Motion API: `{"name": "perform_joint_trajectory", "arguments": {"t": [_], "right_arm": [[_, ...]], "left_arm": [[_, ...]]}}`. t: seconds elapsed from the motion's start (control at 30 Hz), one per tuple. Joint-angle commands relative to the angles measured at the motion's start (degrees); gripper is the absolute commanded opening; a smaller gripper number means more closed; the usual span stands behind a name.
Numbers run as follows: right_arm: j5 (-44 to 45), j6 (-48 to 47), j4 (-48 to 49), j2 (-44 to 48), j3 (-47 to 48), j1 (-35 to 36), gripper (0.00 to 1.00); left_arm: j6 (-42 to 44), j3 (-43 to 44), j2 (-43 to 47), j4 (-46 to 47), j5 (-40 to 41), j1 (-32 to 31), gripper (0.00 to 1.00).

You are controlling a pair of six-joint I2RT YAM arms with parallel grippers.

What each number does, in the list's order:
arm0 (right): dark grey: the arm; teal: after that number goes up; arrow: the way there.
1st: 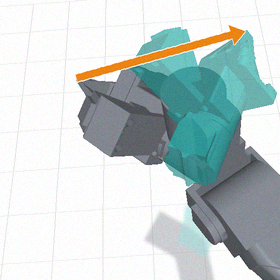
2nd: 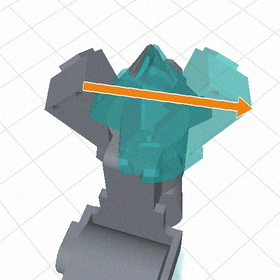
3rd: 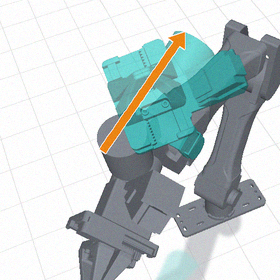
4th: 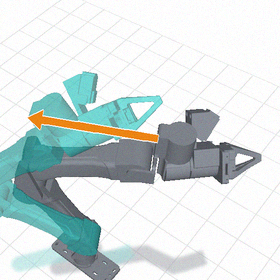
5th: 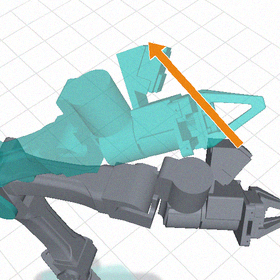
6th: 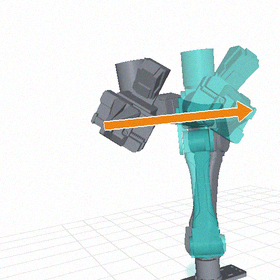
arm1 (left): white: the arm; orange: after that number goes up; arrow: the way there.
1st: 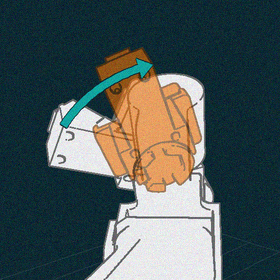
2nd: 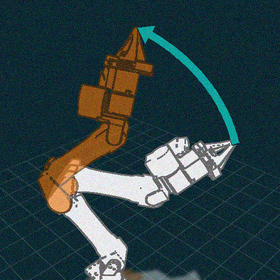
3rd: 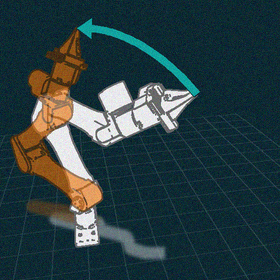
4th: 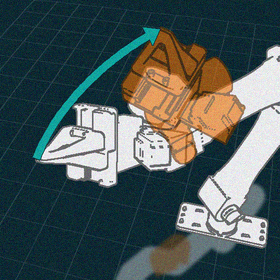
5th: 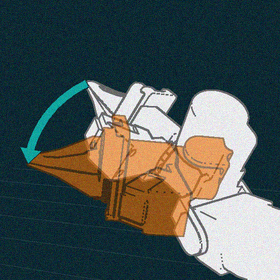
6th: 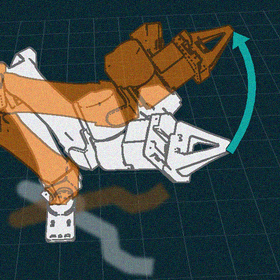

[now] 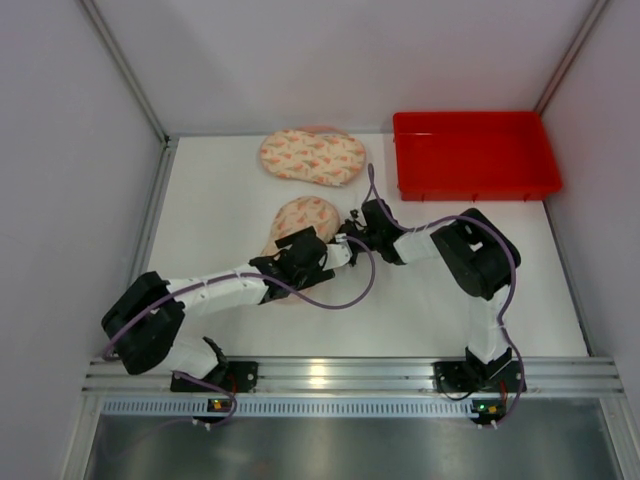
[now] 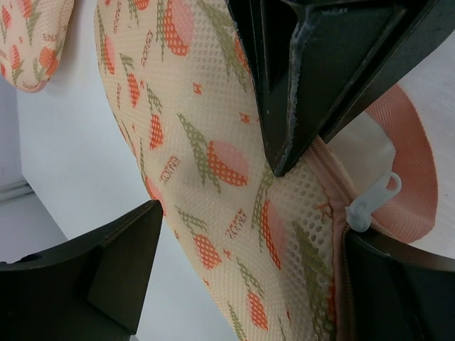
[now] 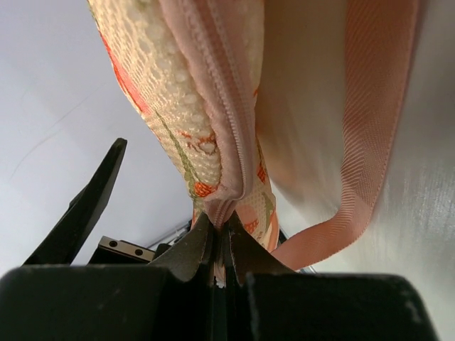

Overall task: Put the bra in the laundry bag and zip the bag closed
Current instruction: Zip the laundry bag at the center of the board.

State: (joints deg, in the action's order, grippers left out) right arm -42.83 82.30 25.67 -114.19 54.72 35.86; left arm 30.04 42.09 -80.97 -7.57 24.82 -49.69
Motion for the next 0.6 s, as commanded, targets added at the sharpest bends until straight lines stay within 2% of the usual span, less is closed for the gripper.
{"name": "perform_joint_trajectory", "arguments": {"t": [0.0, 0.1, 0.23, 0.27, 0.33, 0.53, 0.57], "right_arm": [[-5.43, 0.67, 2.46, 1.43, 0.65, 3.08, 0.0], [-5.07, -0.47, 1.58, 1.25, 1.0, 2.73, 0.0], [-4.9, -2.93, -0.79, 1.08, 2.41, 1.76, 0.0], [-4.81, -3.63, -1.23, 0.9, 2.58, 1.67, 0.0], [-4.72, -4.25, -2.12, 0.55, 3.02, 1.32, 0.0], [-4.54, -5.48, -3.17, 0.37, 3.64, 0.97, 0.0], [-4.46, -5.57, -3.52, 0.37, 3.81, 0.97, 0.0]], "left_arm": [[0.37, 0.01, 0.8, 5.93, 0.67, -0.05, 0.88], [-1.12, 1.32, 4.75, -0.49, -3.97, -0.14, 0.88], [-2.97, 3.17, 10.21, -14.18, -11.7, -0.49, 0.87], [-2.97, 3.27, 12.22, -16.31, -15.81, -0.49, 0.86], [-2.71, 4.05, 13.55, -20.96, -17.78, -0.49, 0.85], [-2.1, 8.26, 15.66, -28.1, -22.52, -0.49, 0.83], [-0.61, 9.49, 15.58, -30.02, -24.01, -0.49, 0.79]]}}
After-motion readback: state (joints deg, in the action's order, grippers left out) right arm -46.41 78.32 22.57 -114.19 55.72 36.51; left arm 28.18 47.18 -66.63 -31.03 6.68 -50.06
